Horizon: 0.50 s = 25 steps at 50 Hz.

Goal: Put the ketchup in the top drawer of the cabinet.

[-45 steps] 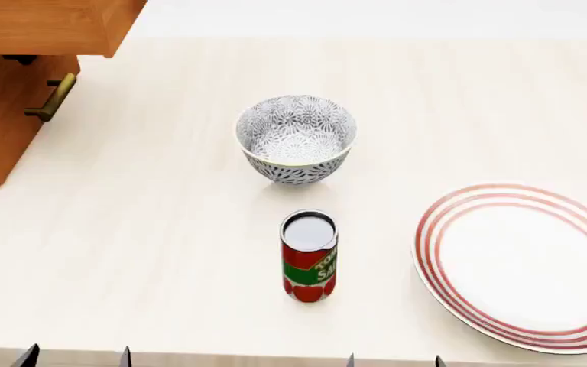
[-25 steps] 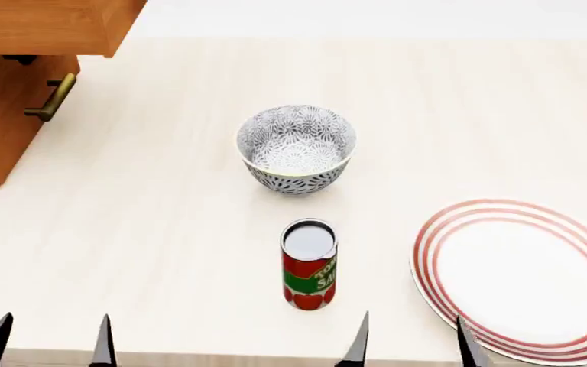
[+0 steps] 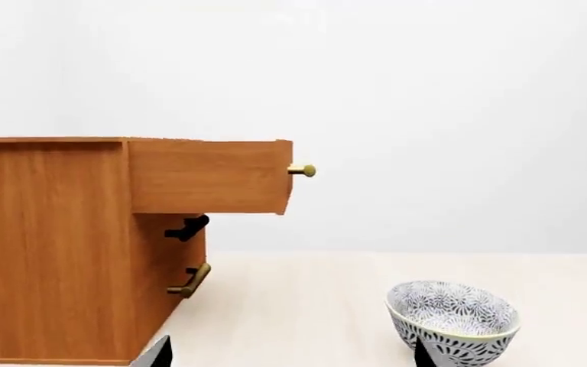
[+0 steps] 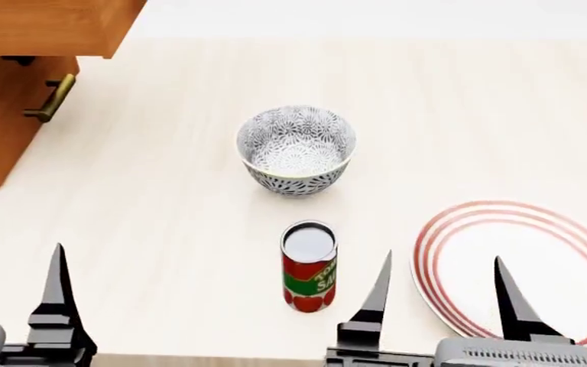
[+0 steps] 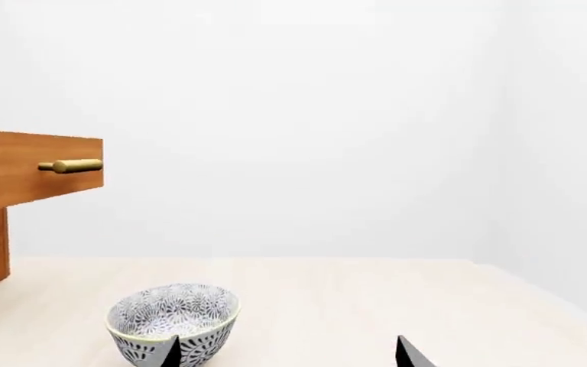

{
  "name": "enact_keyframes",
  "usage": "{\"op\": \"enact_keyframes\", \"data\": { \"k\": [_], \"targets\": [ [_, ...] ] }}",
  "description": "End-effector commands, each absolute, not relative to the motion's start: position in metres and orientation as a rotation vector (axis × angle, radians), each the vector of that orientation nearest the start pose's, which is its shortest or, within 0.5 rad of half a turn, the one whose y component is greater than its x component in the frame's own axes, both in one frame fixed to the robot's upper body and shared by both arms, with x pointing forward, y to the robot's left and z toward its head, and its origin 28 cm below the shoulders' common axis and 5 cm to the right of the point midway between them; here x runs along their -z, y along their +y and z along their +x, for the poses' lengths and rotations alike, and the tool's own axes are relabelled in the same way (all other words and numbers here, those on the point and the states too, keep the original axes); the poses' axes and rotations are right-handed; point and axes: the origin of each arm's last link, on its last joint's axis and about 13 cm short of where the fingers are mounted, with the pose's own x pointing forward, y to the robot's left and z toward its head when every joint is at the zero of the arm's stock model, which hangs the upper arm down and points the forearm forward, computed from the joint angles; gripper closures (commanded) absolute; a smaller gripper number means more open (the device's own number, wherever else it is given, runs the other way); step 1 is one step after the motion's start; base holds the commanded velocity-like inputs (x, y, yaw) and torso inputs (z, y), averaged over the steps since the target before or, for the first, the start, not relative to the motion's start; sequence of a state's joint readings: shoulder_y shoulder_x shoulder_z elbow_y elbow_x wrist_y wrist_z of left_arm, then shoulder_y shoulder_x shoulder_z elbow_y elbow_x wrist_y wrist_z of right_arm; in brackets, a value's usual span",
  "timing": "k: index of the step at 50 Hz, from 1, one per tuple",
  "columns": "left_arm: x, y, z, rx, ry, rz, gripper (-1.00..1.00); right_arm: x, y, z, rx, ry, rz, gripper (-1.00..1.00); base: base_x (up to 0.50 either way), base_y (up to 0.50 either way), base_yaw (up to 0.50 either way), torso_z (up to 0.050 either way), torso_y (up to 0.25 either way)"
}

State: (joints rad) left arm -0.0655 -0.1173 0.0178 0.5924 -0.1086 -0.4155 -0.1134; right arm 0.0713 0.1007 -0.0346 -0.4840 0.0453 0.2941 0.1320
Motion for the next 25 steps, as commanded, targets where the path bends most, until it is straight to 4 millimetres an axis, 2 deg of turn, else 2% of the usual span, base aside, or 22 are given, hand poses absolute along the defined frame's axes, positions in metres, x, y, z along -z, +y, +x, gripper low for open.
{"op": "enact_keyframes", "data": {
  "k": [1,25],
  "targets": [
    [-0.1369,0.2174,0.2051,-0.037,-0.282,0.007,-1.0,-0.1213,-0.1042,0.2126,0.042,-0.31,-0.032,-1.0,0.39,0.0,0.0,0.0,0.0],
    [-0.1352,0.2192,0.2035,-0.043,-0.276,-0.008,-1.0,-0.1199,-0.1039,0.2122,0.041,-0.309,-0.045,-1.0,0.5,0.0,0.0,0.0,0.0]
  ]
}}
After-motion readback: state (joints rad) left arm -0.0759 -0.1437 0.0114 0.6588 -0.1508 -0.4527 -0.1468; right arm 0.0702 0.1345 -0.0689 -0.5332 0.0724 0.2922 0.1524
